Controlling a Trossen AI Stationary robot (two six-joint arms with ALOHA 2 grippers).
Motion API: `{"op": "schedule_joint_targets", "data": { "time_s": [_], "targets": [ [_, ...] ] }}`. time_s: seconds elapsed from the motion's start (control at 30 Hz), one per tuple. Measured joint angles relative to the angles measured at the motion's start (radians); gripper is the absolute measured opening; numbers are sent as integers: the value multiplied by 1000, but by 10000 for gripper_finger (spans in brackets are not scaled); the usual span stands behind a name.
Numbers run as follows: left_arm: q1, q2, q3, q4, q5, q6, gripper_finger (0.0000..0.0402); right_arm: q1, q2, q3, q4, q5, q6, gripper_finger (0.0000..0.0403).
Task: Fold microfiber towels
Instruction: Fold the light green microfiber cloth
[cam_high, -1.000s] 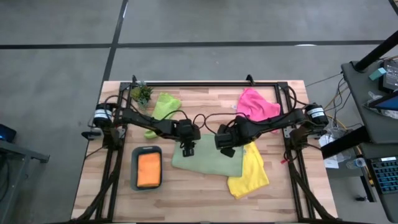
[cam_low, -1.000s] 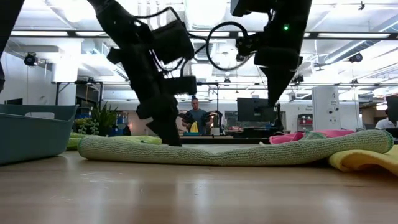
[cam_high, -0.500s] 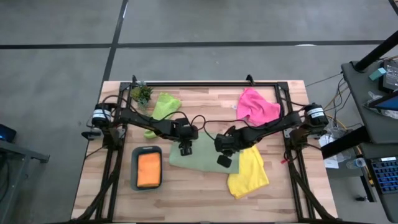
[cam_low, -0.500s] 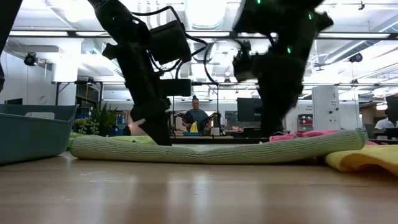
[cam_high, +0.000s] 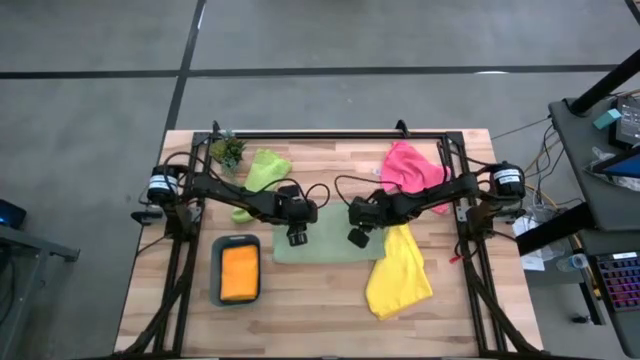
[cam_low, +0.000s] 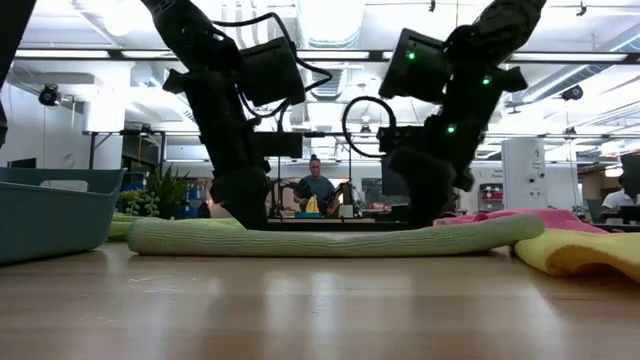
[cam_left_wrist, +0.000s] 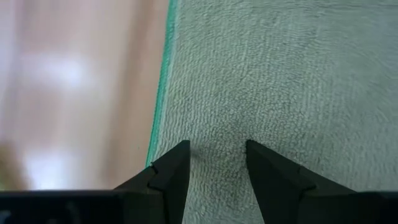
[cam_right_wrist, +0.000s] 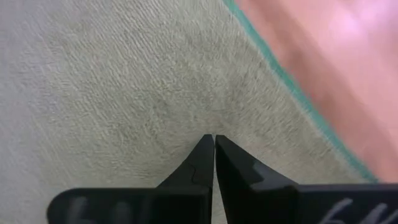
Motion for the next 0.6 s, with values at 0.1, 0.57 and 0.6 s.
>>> {"op": "schedule_joint_targets", "data": {
  "time_s": [0.1, 0.57, 0.6],
  "targets": [
    [19, 1, -2, -10, -82, 0, 144, -32, 0, 0, 32, 3, -51, 8],
    [56, -61, 4, -28, -95, -50, 144, -88, -26, 100, -51, -17, -37, 8],
    [55, -79, 3, -32, -83, -50, 144, -85, -31, 110, -79, -18, 8, 8]
  ]
}}
